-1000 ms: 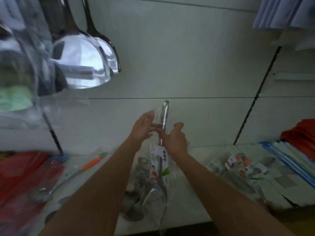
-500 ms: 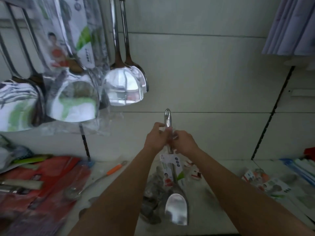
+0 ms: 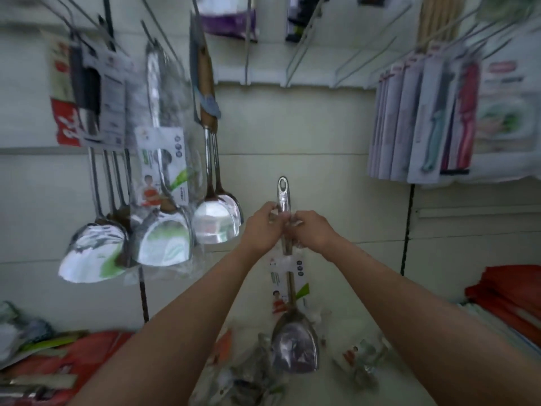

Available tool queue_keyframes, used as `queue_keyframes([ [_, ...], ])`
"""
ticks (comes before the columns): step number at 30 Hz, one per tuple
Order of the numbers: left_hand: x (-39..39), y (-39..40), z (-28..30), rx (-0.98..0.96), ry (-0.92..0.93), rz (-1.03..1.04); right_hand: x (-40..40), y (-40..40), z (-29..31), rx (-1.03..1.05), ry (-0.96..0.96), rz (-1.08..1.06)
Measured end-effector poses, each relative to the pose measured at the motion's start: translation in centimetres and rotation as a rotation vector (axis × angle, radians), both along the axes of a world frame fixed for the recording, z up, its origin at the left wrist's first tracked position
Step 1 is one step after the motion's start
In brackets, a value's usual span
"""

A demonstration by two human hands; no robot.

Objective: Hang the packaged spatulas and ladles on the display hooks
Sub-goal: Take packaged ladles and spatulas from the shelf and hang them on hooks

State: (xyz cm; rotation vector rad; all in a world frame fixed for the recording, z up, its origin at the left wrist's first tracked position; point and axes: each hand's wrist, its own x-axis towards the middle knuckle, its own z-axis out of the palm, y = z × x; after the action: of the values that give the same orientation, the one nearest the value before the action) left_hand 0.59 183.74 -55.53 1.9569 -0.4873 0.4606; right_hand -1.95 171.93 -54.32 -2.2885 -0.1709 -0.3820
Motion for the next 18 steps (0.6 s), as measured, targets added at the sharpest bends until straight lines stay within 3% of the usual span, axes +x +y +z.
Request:
queue_keyframes([
  [8, -5.3, 5.8, 8.9, -0.123, -0.090, 0.029, -4.7, 6.0, 9.3, -0.076, -0.143, 0.063],
  [18, -7.5, 15.8, 16.4, -0.078, -0.264, 0.210, -7.2, 15.6, 16.8, -0.150, -0.276, 0.210],
])
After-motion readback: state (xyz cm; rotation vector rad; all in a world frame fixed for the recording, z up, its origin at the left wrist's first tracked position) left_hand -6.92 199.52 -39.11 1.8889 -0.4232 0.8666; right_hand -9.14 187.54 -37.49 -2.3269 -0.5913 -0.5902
